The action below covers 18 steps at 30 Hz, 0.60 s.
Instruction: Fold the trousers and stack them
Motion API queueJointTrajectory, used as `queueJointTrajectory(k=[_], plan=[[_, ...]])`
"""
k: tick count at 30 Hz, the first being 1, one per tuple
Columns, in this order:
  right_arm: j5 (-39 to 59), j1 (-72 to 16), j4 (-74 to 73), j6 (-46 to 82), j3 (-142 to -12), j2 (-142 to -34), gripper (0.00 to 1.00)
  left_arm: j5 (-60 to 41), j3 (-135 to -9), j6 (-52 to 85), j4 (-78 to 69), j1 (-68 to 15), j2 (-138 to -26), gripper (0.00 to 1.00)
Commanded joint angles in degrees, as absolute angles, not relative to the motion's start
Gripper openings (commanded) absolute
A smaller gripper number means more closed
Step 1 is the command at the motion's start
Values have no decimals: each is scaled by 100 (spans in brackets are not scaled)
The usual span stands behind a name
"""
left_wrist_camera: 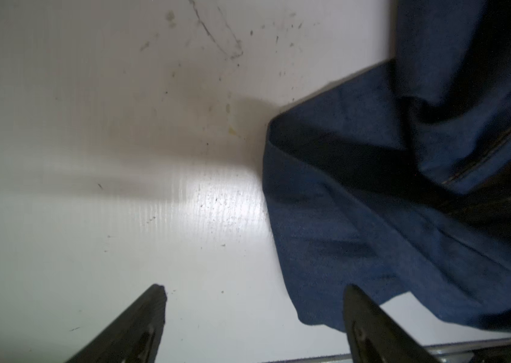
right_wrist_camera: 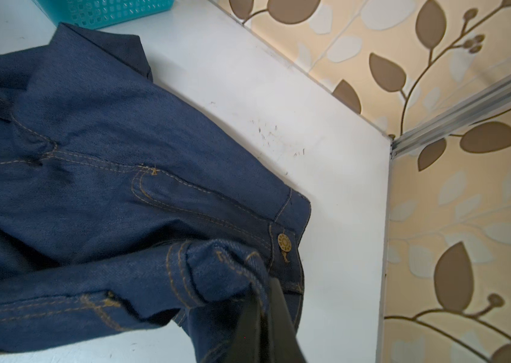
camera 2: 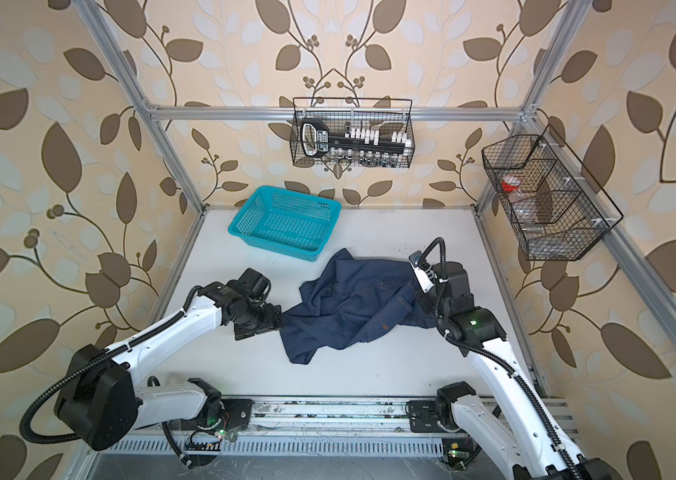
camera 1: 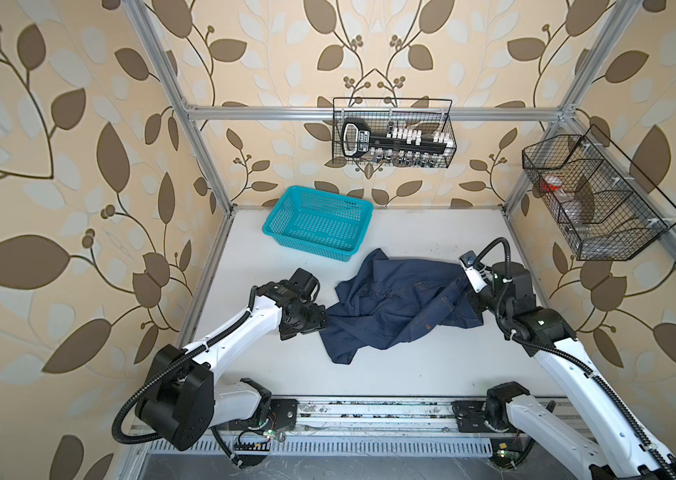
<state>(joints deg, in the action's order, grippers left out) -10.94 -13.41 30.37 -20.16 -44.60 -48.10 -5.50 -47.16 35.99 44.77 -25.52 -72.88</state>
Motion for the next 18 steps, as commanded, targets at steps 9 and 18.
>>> queueJointTrajectory(k=[9, 18], plan=[[-677, -1310, 2698, -1257, -3842, -4517, 0, -354, -5355, 6062, 3786, -2711, -8414, 77], [-736, -1311, 2904, -1392, -3871, -4361, 0, -827, -5336, 6284, 2980, -2736, -9016, 45]])
